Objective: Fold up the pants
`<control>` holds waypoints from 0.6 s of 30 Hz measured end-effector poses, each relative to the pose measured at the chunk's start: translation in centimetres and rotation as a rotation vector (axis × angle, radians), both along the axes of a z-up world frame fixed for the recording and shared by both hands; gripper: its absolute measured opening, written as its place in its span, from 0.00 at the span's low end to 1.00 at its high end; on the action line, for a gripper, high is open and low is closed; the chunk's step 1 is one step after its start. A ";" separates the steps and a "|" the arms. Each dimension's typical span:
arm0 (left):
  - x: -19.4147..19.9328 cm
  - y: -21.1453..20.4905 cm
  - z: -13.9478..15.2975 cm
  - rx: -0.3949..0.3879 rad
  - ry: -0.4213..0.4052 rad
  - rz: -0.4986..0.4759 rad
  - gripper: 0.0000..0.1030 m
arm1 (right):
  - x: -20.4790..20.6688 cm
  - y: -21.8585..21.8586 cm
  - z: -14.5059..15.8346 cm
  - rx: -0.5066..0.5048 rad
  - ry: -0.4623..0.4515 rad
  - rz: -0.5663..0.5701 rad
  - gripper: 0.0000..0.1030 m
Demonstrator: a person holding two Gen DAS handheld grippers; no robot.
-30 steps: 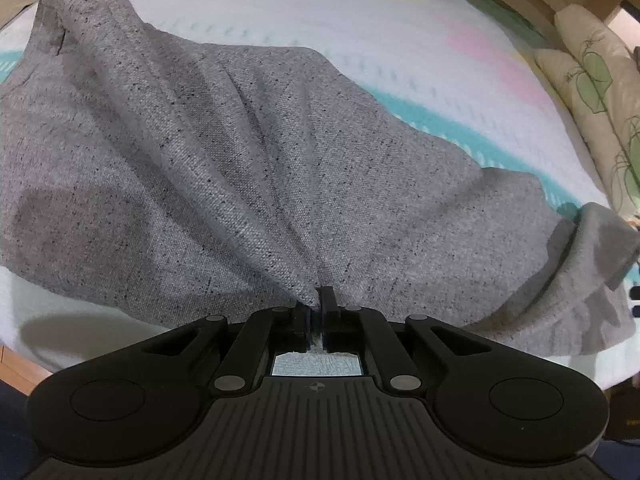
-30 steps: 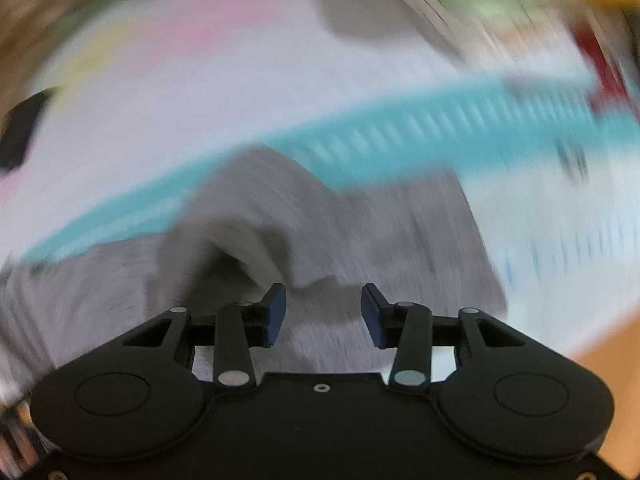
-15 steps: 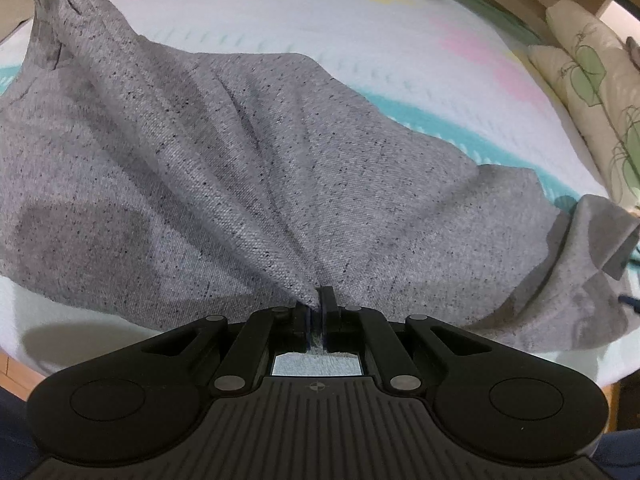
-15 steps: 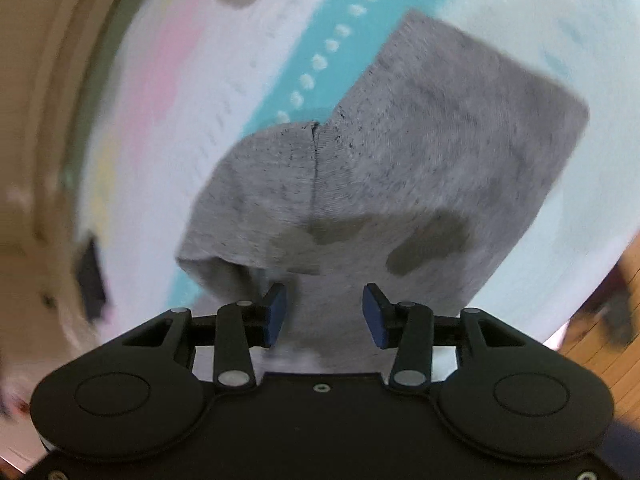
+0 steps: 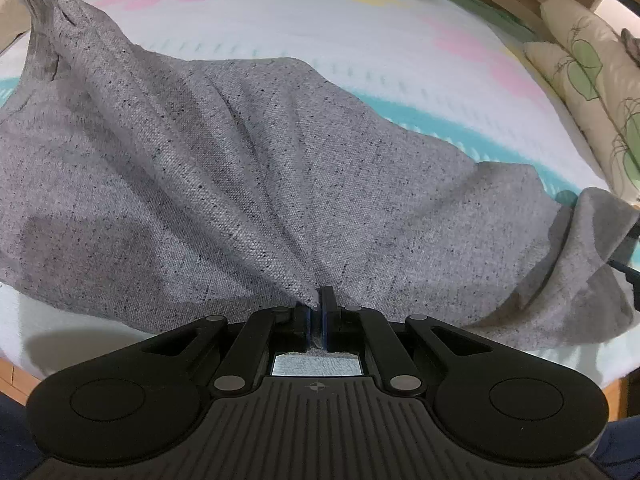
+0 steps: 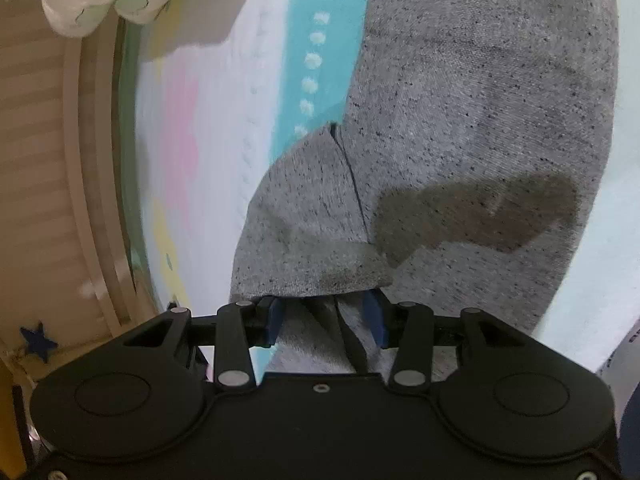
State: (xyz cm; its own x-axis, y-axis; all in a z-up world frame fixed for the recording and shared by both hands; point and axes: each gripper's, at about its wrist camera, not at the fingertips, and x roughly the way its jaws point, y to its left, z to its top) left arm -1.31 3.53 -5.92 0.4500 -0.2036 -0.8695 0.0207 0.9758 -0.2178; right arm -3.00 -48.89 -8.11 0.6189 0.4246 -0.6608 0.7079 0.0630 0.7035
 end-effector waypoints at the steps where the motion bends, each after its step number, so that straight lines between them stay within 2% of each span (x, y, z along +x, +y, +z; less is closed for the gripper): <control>1: 0.0 0.0 0.0 0.003 -0.001 -0.001 0.05 | 0.2 0.1 -0.2 0.006 0.000 -0.009 0.52; 4: 0.0 0.0 0.1 0.003 -0.002 0.001 0.05 | -1.0 -0.4 -0.2 -0.016 0.029 -0.031 0.52; 5: 0.1 0.0 0.1 0.000 0.000 0.003 0.05 | -1.5 -0.6 0.4 -0.064 0.040 -0.039 0.52; 8: 0.1 0.2 0.1 -0.011 0.000 0.005 0.07 | -2.5 -2.1 2.7 -0.331 0.091 -0.133 0.52; 9: 0.2 0.3 0.0 -0.012 0.001 0.007 0.07 | -2.6 -2.6 3.1 -0.365 0.097 -0.135 0.52; 11: 0.2 0.4 0.1 -0.015 0.003 0.010 0.07 | -2.4 -3.0 3.4 -0.355 0.078 -0.103 0.52; 13: 0.2 0.5 0.1 -0.017 0.004 0.012 0.06 | -2.1 -2.6 3.8 -0.373 0.064 -0.033 0.52; 16: 0.2 0.6 0.2 -0.018 0.003 0.012 0.06 | -2.7 -2.3 5.0 -0.549 0.154 -0.081 0.52; 18: 0.2 0.6 0.1 -0.021 0.003 0.014 0.06 | -3.4 -2.7 6.0 -0.656 0.203 -0.158 0.52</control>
